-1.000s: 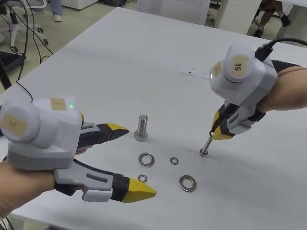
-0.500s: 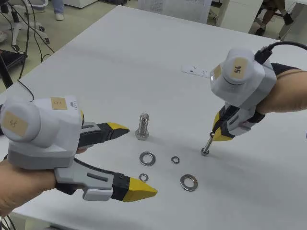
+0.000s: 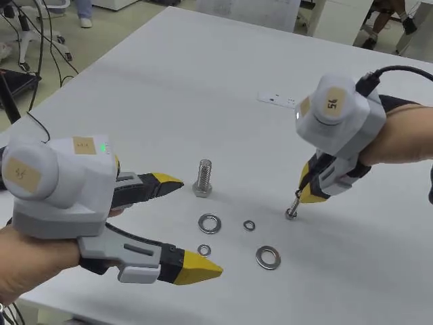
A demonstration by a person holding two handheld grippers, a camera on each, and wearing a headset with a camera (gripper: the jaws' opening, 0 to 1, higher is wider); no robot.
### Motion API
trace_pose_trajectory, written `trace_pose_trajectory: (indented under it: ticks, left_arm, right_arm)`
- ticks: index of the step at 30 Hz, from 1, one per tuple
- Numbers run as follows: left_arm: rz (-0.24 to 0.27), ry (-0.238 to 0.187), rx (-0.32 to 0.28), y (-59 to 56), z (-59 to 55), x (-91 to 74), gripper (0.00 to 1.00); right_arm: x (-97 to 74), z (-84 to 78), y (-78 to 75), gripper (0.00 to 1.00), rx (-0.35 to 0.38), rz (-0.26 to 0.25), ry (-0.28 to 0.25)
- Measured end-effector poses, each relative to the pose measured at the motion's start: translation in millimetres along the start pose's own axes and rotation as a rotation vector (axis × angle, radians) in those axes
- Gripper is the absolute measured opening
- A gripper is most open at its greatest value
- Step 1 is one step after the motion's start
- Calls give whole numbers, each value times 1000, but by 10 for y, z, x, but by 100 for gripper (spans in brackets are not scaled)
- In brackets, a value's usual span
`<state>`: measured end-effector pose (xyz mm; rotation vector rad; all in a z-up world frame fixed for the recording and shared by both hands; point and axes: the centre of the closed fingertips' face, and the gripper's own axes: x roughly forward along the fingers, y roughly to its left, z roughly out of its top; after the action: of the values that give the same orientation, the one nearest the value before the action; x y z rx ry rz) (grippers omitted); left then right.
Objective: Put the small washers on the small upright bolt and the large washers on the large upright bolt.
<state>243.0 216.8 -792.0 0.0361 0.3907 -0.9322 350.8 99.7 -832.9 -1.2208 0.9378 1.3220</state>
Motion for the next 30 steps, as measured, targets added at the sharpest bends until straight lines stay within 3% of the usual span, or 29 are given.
trace_pose_trajectory:
  ticks: [19, 30]
  left_arm:
    - [5, 8, -3, 3, -17, -33, 85]
    - [5, 10, -5, 4, -20, -36, 85]
  right_arm:
    - [271, -36, 60, 13, 16, 31, 2]
    - [336, -49, 58, 14, 17, 33, 6]
